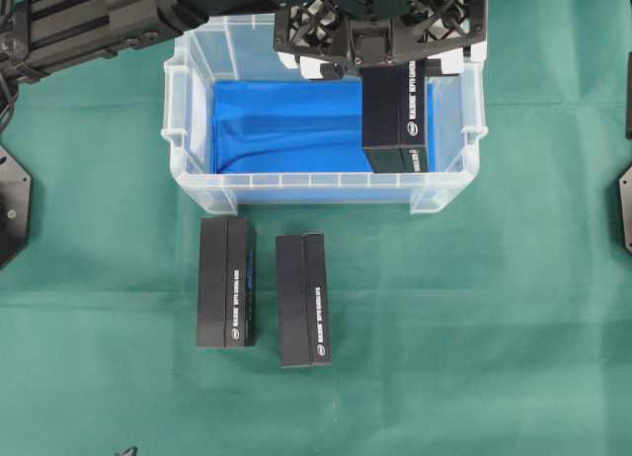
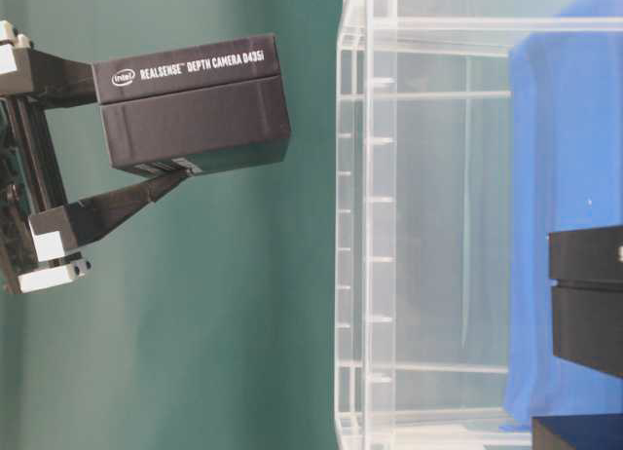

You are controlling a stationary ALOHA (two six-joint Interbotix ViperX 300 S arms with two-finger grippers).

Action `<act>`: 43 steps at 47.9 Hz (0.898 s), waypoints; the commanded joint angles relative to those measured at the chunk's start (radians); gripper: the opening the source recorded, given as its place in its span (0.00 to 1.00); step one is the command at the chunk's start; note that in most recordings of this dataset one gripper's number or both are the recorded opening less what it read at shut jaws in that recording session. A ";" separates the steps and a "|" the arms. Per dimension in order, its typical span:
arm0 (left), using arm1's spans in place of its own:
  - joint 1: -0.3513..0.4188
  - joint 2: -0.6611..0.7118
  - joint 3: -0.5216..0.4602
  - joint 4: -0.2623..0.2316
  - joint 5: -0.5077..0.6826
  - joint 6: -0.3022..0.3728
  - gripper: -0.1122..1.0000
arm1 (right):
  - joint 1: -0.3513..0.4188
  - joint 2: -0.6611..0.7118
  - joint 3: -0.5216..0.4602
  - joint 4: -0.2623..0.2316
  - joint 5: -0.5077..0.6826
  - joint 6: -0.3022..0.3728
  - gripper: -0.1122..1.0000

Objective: Take the box out of the case with the left arm.
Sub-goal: 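Carry the box forward and lower it right of the other boxes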

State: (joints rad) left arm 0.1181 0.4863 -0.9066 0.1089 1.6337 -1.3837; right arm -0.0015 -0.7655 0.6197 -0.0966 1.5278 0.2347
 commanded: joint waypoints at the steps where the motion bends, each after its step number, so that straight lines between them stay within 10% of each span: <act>1: -0.023 -0.051 -0.012 0.003 -0.003 -0.008 0.67 | -0.002 0.003 -0.012 0.000 -0.005 0.003 0.12; 43: -0.305 -0.038 -0.012 0.026 -0.003 -0.298 0.67 | -0.002 0.003 -0.011 -0.002 -0.005 -0.002 0.12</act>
State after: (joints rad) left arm -0.1733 0.4863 -0.9066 0.1304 1.6352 -1.6751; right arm -0.0015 -0.7639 0.6197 -0.0982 1.5263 0.2347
